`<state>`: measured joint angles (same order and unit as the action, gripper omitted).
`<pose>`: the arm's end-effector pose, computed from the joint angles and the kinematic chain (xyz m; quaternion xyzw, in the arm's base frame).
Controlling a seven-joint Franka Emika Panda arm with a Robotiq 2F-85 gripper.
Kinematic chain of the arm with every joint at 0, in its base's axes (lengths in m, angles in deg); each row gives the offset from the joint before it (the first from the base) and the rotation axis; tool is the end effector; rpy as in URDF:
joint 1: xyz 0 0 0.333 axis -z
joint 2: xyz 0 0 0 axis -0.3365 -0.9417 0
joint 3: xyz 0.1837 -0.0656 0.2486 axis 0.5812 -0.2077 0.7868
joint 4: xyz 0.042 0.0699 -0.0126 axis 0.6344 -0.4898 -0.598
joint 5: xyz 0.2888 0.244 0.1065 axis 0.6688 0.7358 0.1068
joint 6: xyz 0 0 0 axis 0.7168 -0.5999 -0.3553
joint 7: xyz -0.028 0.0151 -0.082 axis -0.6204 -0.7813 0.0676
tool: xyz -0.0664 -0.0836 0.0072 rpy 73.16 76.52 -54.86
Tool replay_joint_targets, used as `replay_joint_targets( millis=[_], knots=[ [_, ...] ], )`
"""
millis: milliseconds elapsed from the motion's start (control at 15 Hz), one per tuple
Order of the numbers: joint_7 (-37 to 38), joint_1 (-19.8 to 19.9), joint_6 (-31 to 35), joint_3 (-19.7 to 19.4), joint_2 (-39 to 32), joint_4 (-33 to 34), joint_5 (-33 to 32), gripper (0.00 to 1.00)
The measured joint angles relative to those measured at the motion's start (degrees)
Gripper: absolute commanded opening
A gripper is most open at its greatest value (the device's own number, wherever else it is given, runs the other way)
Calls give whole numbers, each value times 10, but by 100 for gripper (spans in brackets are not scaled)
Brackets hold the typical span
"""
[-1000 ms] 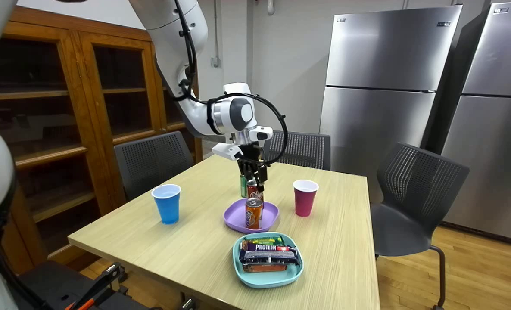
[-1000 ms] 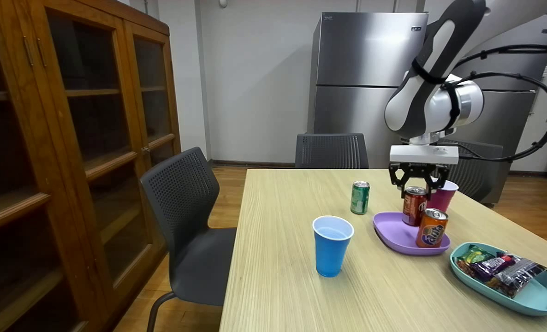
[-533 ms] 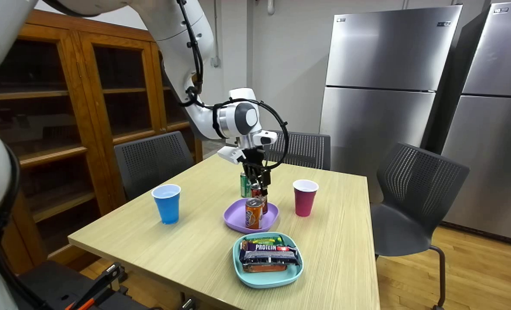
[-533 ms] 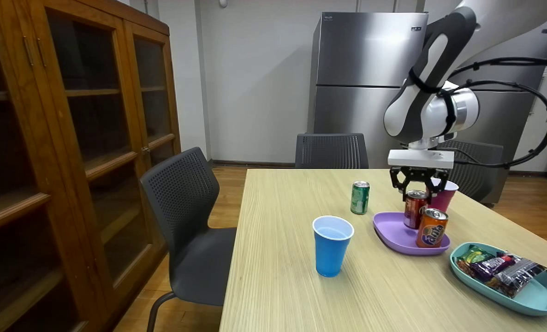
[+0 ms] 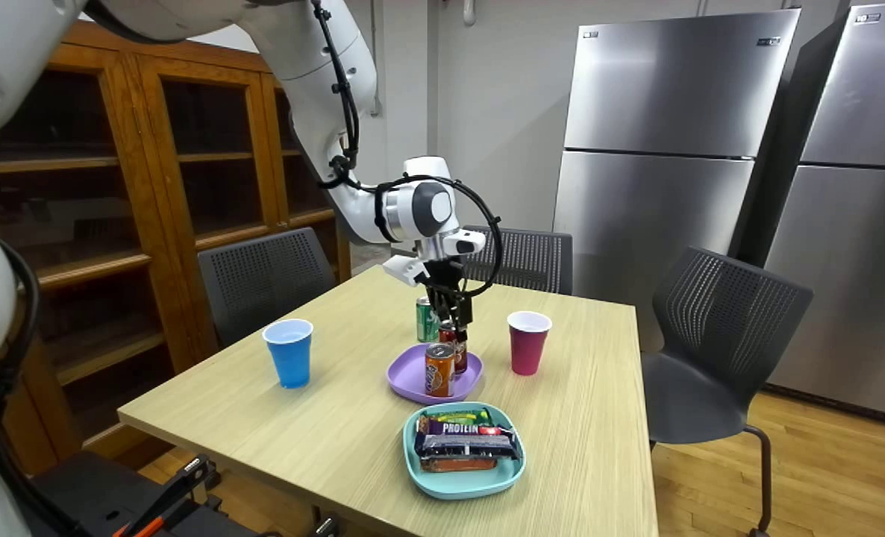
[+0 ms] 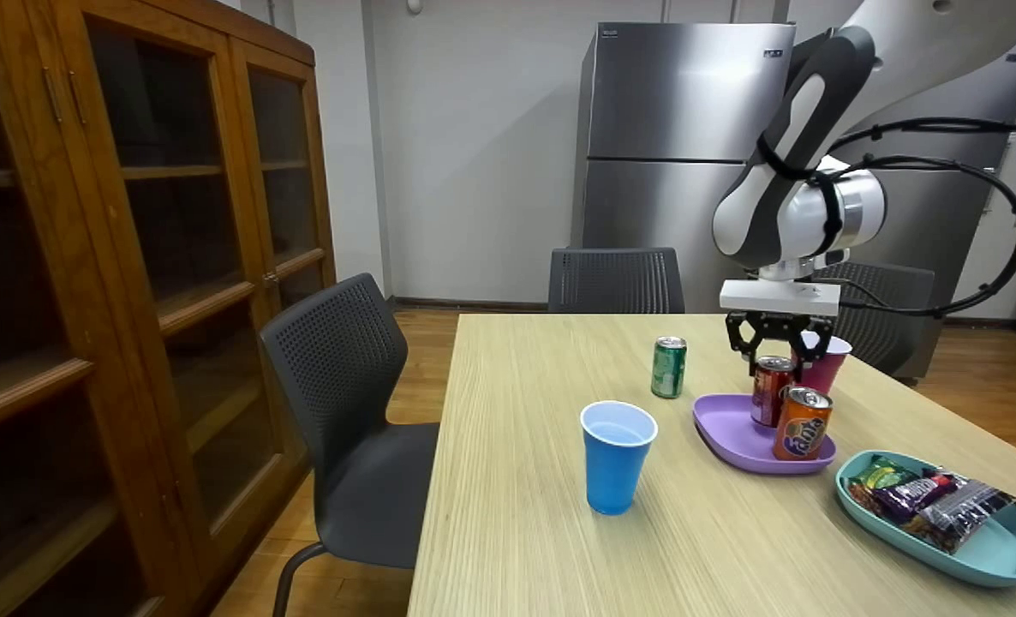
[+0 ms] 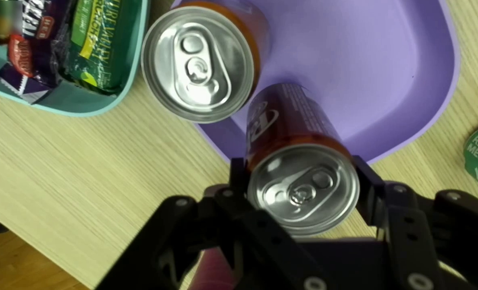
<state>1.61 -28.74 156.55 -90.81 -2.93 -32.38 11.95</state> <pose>0.6499 -0.0573 0.1594 0.9499 -0.2935 0.0451 0.0977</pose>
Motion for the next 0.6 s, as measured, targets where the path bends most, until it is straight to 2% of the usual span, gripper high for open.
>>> replay_joint_targets(
  millis=[133, 600],
  knots=[
    [0, 0, -7, 0, -1, 4, 0, 99],
    [0, -3, -9, 1, 22, 13, -1, 100]
  ],
)
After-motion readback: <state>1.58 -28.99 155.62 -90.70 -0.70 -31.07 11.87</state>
